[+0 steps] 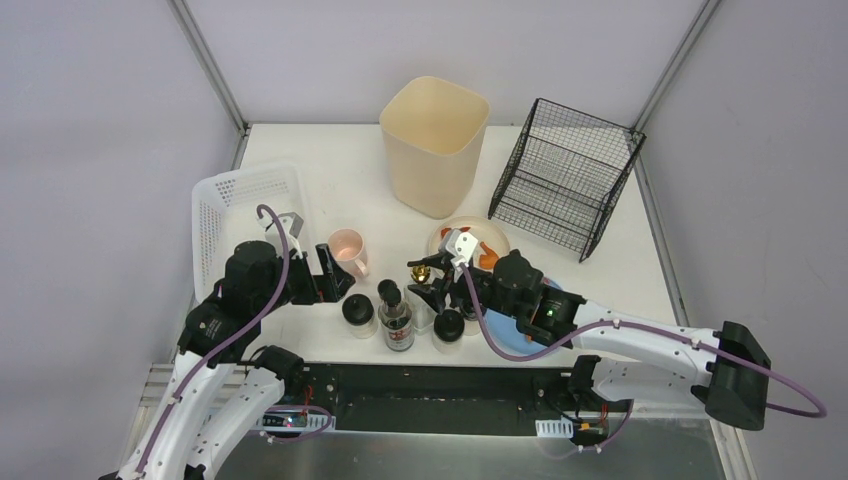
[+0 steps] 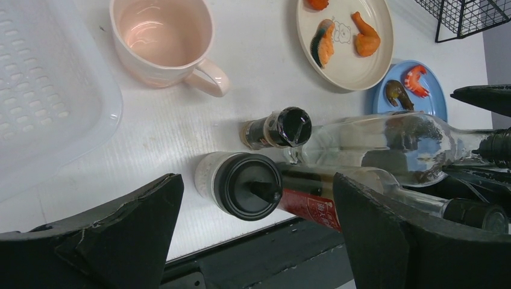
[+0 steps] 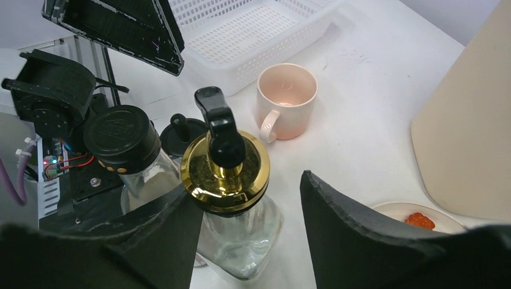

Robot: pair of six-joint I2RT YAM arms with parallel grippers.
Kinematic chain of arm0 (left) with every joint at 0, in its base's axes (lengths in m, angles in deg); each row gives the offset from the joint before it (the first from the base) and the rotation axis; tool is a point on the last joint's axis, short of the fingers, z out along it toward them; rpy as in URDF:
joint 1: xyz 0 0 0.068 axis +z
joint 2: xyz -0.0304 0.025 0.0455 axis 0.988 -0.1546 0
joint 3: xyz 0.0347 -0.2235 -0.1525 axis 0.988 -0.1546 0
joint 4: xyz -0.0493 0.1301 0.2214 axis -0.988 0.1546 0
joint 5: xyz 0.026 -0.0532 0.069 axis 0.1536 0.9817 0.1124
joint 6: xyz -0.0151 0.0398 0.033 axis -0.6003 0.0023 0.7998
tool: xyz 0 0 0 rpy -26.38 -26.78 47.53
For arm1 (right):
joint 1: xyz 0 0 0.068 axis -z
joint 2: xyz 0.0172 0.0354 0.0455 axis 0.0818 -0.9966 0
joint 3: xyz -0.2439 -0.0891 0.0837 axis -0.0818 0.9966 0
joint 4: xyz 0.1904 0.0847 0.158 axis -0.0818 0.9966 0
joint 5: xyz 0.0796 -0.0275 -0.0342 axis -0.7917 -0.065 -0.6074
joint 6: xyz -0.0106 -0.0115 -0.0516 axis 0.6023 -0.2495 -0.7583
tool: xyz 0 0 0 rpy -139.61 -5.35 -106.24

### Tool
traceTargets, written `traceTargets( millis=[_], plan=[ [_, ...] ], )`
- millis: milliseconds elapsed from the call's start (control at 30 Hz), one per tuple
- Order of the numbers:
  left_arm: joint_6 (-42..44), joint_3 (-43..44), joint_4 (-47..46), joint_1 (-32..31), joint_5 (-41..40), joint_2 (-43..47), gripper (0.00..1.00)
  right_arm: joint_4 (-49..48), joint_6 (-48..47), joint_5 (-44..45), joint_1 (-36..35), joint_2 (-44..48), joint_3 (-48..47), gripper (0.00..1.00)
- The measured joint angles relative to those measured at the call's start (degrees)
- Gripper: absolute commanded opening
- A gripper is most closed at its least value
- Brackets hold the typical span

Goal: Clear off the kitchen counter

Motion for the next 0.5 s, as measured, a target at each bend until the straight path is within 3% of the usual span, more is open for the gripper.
traceTargets(
  millis=[267,500],
  plan=[
    [-0.1,-0.2,0.0,0.0,0.0,0.0,1.0,-2.8,0.9,0.1,0.0,-1.1,0.4,0.45],
    [-0.2,-0.3,0.0,0.0,0.6,0.0,1.0,-4.8,1.5,0.1,-0.1,-2.6,0.5,0.19]
  ],
)
